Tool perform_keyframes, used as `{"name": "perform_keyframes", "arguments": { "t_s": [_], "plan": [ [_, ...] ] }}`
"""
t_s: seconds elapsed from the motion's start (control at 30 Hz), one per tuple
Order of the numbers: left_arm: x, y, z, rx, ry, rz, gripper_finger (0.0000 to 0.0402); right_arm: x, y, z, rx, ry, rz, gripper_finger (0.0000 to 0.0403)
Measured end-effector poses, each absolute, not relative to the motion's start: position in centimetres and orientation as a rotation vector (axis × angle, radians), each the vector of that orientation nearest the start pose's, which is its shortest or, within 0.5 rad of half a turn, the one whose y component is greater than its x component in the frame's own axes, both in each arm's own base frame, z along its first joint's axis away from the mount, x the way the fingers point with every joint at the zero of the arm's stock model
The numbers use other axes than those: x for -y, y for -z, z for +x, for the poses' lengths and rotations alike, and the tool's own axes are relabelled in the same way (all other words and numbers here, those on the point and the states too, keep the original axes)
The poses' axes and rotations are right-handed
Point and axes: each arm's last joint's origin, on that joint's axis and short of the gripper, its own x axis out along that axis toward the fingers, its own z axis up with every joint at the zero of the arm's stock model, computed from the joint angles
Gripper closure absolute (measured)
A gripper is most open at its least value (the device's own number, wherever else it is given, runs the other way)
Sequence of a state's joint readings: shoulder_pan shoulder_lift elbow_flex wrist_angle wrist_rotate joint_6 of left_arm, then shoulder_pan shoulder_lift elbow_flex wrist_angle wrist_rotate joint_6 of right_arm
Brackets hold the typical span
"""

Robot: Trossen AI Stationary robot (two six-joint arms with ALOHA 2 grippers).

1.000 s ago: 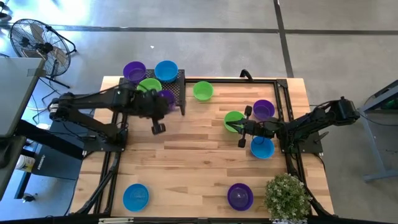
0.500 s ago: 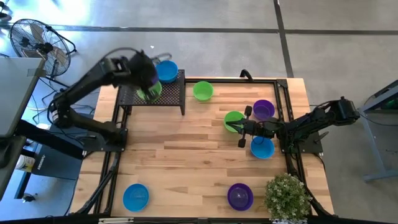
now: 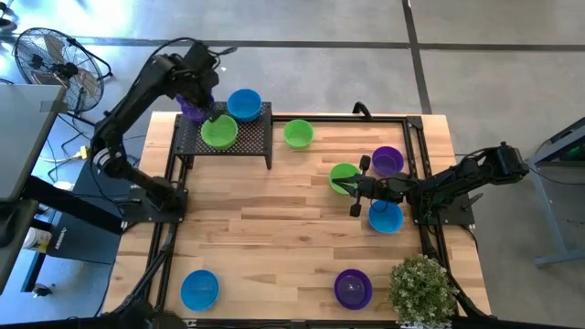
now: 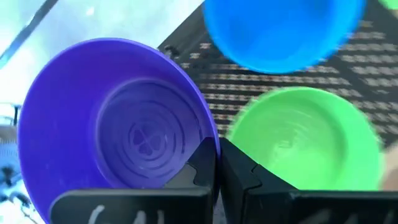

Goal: Pick & Place Mini bowls
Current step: Stack the purple bowl on top of the purple bowl on the shelf

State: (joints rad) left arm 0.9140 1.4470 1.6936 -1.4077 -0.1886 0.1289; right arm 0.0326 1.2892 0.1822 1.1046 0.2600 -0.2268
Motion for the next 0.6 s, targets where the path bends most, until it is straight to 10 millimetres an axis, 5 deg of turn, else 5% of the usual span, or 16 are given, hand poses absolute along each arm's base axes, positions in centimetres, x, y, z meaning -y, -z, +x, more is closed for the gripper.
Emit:
{"name": "perform_keyframes", "arguments": {
  "t_s": [0.23,0.6],
  "plan": [
    [-22.4,-38.6,13.8,-1.183,-0.913,-0.409,0.0401,0.1,-16.4,20.6,-0.036,0.225,-0.228,0.0402],
    [-23.3,-35.2,14.2,-1.215,-0.921,-0.434,0.0401,0.1,-16.3,20.6,-0.045,0.224,-0.229,0.0401]
  ]
}}
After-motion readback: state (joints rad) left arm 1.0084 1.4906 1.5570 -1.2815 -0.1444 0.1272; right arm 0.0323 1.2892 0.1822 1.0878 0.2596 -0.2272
